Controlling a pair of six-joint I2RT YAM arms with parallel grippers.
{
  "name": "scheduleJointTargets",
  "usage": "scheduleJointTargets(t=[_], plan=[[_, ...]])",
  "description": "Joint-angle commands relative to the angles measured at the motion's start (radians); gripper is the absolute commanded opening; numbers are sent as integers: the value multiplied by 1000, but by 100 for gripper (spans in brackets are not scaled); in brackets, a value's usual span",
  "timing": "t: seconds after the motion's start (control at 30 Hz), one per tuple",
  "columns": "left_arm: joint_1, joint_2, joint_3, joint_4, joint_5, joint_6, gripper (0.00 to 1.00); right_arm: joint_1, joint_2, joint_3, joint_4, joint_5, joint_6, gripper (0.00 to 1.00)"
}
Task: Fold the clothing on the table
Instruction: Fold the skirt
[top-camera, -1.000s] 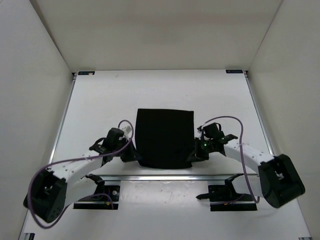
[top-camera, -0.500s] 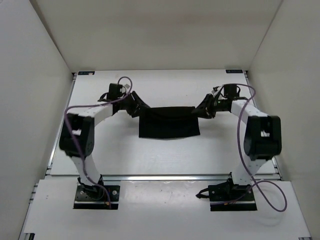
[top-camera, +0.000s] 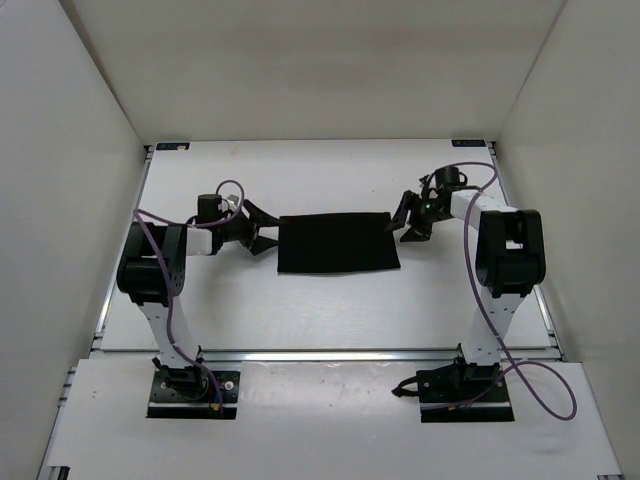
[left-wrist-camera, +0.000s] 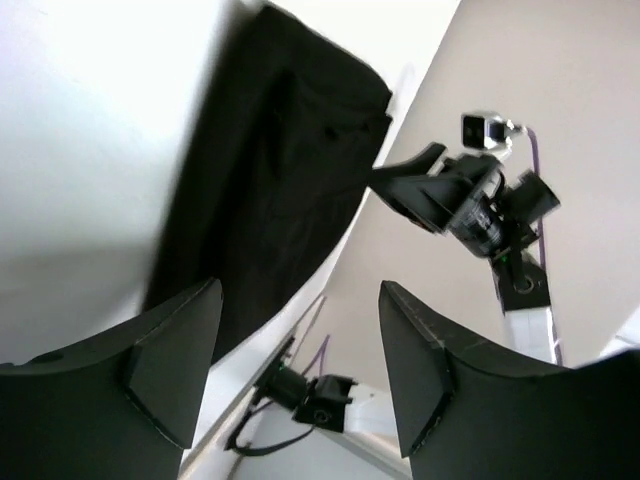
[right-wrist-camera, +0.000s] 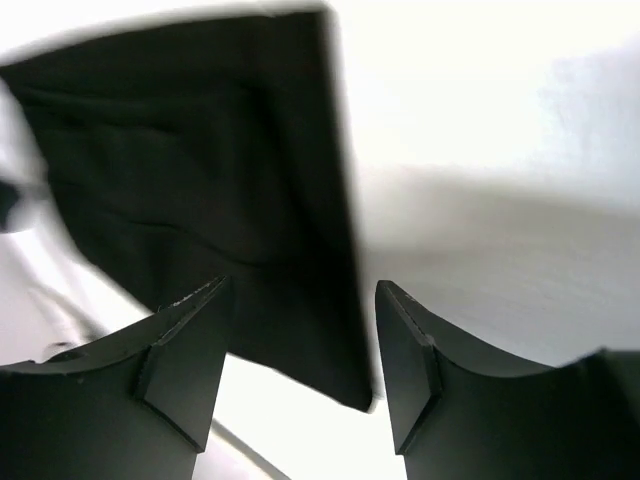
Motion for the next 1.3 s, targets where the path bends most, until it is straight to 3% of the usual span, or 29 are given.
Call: scheduleJointTargets(t=[0.0, 0.17, 0.3, 0.4, 0.43, 0.57, 0.67, 0.7, 0.8, 0.83, 0.87, 1.03, 1.27], plan=[[-4, -124, 29, -108, -11, 183, 77, 41, -40, -43, -81, 192, -108, 55], [-67, -148, 225, -635, -276, 519, 78, 87, 10, -21, -120, 225, -132, 54], [-133, -122, 328, -819, -511, 664, 79, 124, 34, -26, -120, 237, -132, 48], [-142, -95, 307, -833, -560, 681, 78, 130, 15, -49, -88, 225, -119, 39], [-154, -86, 305, -834, -571, 697, 77, 127, 18, -69, -84, 217, -114, 31], [-188, -62, 296, -848, -632, 704, 75, 126, 9, -67, -84, 193, -125, 23], [-202, -40, 293, -836, -637, 710, 71, 126, 9, -61, -73, 157, -126, 2], [-203, -27, 296, -817, -617, 708, 69, 120, 6, -58, -74, 150, -131, 0], [-231, -19, 281, -768, -571, 696, 35, 115, -23, -23, -99, 139, -134, 0], [-234, -17, 282, -755, -563, 689, 13, 112, -29, -3, -132, 151, -137, 0], [-242, -20, 279, -751, -551, 681, 0, 115, -29, 40, -155, 151, -142, 0], [-253, -43, 268, -730, -530, 662, 0, 181, -17, 303, -327, 186, -134, 0], [-245, -54, 241, -693, -501, 641, 0, 368, -8, 385, -191, 127, 58, 0]])
